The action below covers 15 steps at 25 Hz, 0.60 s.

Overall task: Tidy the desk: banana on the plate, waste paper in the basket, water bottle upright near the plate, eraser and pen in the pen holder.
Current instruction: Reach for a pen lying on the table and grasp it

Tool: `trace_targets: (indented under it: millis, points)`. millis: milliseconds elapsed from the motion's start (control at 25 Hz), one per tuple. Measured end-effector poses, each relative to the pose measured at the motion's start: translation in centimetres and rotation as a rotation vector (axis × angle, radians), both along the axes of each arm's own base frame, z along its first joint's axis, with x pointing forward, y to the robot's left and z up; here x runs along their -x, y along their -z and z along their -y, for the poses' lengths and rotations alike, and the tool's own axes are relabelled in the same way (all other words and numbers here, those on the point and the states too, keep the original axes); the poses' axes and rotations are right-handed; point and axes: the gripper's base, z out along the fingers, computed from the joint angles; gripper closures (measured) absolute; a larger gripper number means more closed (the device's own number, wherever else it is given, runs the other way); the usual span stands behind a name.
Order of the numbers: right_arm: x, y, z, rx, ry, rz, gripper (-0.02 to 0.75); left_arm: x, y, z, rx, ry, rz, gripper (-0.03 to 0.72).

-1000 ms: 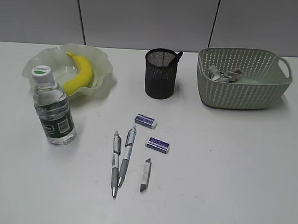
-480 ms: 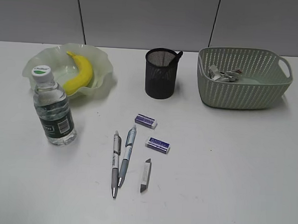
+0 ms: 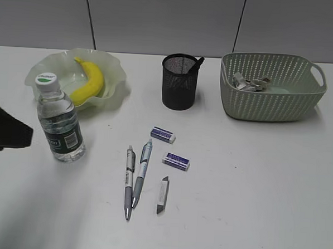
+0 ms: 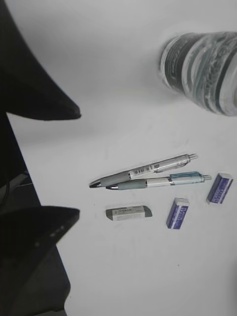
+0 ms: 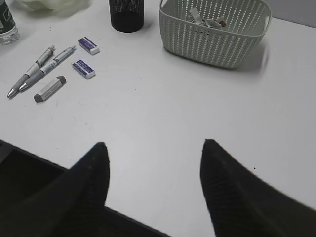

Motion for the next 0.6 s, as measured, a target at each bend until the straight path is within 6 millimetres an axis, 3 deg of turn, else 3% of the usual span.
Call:
trace_targets:
  millis: [400, 600]
  points:
    - [0.0, 0.0, -0.1, -0.001, -0.01, 0.002, 0.299, -2.9, 6.1, 7.1, -0.055, 0.098, -0.096, 0.273]
    - [0.2, 0.0, -0.4, 0.016, -0.066, 0.01, 0.334, -5.7, 8.0, 10.6, -0.068, 0.093, -0.161, 0.273]
